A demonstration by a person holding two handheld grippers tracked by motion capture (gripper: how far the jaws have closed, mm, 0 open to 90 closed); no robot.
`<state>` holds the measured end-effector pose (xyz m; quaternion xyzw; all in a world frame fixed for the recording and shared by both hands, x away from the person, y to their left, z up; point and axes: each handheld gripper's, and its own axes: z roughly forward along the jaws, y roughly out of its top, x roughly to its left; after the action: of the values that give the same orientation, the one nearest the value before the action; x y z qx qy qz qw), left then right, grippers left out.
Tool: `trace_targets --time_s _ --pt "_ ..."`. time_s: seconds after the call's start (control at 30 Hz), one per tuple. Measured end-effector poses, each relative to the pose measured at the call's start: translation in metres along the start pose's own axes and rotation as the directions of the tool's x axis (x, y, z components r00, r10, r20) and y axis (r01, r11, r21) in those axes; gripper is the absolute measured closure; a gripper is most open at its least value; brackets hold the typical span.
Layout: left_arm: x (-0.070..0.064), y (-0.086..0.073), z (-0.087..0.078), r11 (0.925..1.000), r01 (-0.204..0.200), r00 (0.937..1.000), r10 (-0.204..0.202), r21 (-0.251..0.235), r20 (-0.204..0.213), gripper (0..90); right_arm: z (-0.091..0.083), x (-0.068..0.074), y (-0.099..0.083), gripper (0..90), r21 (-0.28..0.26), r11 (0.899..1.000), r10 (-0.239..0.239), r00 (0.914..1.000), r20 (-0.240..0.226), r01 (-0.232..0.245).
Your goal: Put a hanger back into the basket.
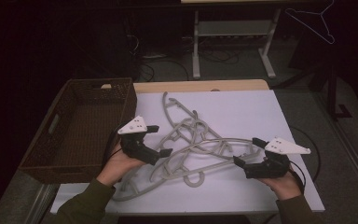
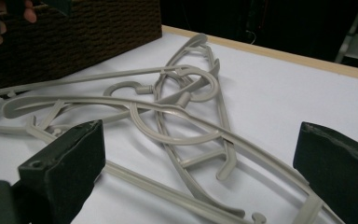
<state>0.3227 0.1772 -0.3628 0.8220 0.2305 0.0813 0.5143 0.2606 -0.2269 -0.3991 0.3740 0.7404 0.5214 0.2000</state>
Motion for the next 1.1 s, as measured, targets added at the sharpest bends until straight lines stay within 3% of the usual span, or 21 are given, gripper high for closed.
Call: trace_targets --time_s 0.2,0.53,0.6,0.8,0.9,1.03,1.1 --pt "0.006 0.000 0.023 0.9987 -0.003 1.0000 0.003 0.051 0.006 0.0 -0.003 0.002 -0.005 1.8 0.003 1.000 0.007 0.9999 0.010 -0.007" --pt "0.009 0.007 0.043 0.9930 -0.036 0.9993 0.035 0.112 0.013 0.4 -0.003 0.003 -0.005 1.8 0.000 1.000 0.006 0.9999 0.012 -0.006" --pt "0.009 0.007 0.048 0.9901 -0.054 0.9984 0.051 0.130 0.022 6.8 -0.003 0.002 -0.006 1.8 -0.001 1.000 0.005 0.9999 0.011 -0.005" --pt "0.010 0.007 0.061 0.9800 -0.081 0.9967 0.078 0.182 0.025 10.7 -0.003 0.001 -0.004 1.8 -0.010 1.000 0.005 0.9999 0.015 -0.005" --pt "0.011 0.006 0.065 0.9763 -0.084 0.9964 0.081 0.200 0.025 14.3 -0.002 0.002 -0.004 1.8 -0.006 1.000 0.003 0.9999 0.012 -0.003" --pt "0.016 0.003 0.074 0.9644 -0.087 0.9962 0.085 0.250 0.021 19.8 -0.002 0.002 -0.005 1.8 -0.006 1.000 0.002 1.0000 0.010 -0.002" --pt "0.016 0.002 0.075 0.9637 -0.083 0.9966 0.081 0.254 0.018 22.5 -0.003 0.001 -0.005 1.8 -0.007 1.000 0.006 0.9999 0.009 -0.006"
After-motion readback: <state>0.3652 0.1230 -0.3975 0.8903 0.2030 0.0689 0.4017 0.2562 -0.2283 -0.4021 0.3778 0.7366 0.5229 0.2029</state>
